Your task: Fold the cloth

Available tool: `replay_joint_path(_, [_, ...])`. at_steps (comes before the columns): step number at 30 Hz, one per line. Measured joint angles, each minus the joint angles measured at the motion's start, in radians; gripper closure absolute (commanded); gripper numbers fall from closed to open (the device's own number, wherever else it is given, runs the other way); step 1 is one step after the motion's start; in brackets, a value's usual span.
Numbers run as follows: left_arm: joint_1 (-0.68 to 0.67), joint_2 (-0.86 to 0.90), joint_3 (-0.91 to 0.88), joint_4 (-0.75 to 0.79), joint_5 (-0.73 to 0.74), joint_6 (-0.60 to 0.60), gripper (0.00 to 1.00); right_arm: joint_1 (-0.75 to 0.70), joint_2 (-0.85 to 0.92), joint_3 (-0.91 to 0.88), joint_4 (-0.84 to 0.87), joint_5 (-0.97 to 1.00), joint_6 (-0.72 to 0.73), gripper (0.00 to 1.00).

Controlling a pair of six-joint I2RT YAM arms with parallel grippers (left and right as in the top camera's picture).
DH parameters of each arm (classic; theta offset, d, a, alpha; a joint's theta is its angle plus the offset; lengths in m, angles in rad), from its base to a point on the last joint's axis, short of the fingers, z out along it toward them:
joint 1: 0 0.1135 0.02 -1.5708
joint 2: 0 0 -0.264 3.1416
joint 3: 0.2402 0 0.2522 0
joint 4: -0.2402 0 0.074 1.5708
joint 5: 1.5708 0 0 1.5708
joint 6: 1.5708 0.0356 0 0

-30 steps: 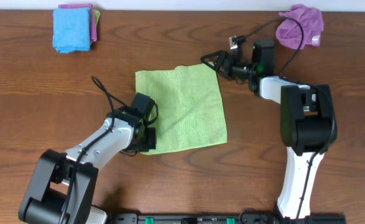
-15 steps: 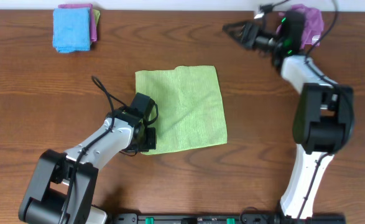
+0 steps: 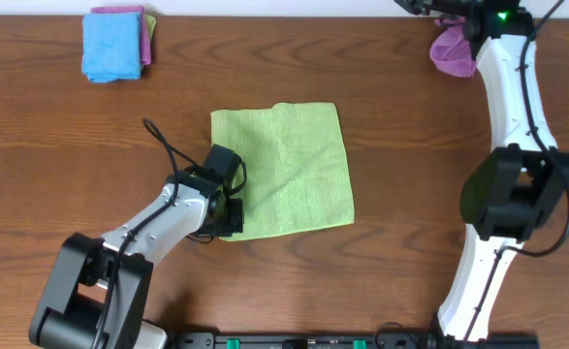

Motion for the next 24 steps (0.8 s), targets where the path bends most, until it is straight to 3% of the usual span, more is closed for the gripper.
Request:
replay_joint_path(4, [0.000,0.000,0.000,-0.001,0.000,0.000,0.94,0.010,-0.003,0.053,-0.463,0.209,-0.174,0.01])
replay_joint_path(7, [0.000,0.000,0.000,-0.002,0.000,0.000,0.94,0.011,0.000,0.054,-0.680,0.427,-0.332,0.01])
replay_joint_path(14, [0.000,0.000,0.000,-0.001,0.000,-0.004,0.94,0.002,-0.067,0.128,-0.932,0.737,-0.568,0.01])
replay_joint_path(20, [0.000,0.000,0.000,0.002,0.004,-0.027,0.94,0.040,-0.315,0.145,-1.196,0.845,-0.650,0.01])
replay_joint_path(24, [0.001,-0.001,-0.002,0.006,0.011,-0.036,0.95,0.124,-0.441,0.084,-1.239,0.896,-0.666,0.01])
